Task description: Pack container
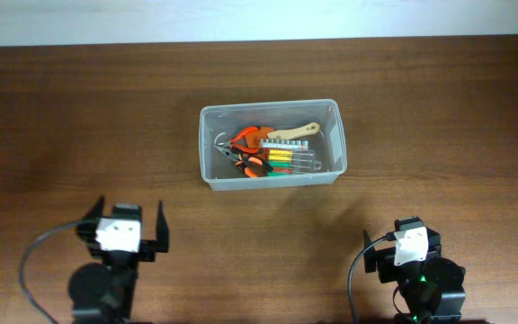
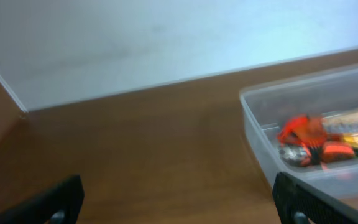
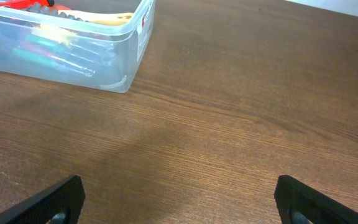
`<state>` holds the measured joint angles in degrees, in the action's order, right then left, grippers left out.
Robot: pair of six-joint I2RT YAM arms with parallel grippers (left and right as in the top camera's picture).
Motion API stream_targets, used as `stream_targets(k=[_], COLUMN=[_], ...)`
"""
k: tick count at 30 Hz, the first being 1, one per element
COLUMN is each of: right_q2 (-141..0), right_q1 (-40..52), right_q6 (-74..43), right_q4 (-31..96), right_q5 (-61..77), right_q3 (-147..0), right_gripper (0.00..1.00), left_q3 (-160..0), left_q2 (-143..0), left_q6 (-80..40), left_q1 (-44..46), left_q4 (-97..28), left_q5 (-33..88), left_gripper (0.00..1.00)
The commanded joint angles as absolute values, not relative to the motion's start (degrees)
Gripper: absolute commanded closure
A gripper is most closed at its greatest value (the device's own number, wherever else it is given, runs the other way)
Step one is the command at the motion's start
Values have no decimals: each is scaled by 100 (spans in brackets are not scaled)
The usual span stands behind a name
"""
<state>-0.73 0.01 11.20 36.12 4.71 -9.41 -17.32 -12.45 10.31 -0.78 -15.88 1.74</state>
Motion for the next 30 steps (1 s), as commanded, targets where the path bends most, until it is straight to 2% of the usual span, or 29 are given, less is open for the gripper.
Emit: stream_targets(k=[1,8,14,30], right_q2=[-25,-25,-25,-25], right_q1=[-40,-40,-40,-40], right_q6=[1160,1160,1160,1160], right_q4=[3592,3592,3592,3592], right_q5=[419,419,419,419], right_q3=[-904,-904,-904,-904], right_gripper=[1,2,2,1], left_q3=[-829,-360,-357,-357], left_q2=[-609,-169,-167,-169], left_q6=[985,991,991,989], left_q1=[-75,-75,-75,-75], left_q4=[-1181,-1142,-1162,-1162], left_q5=[740,600,-89,-110], left_gripper=[1,1,1,1])
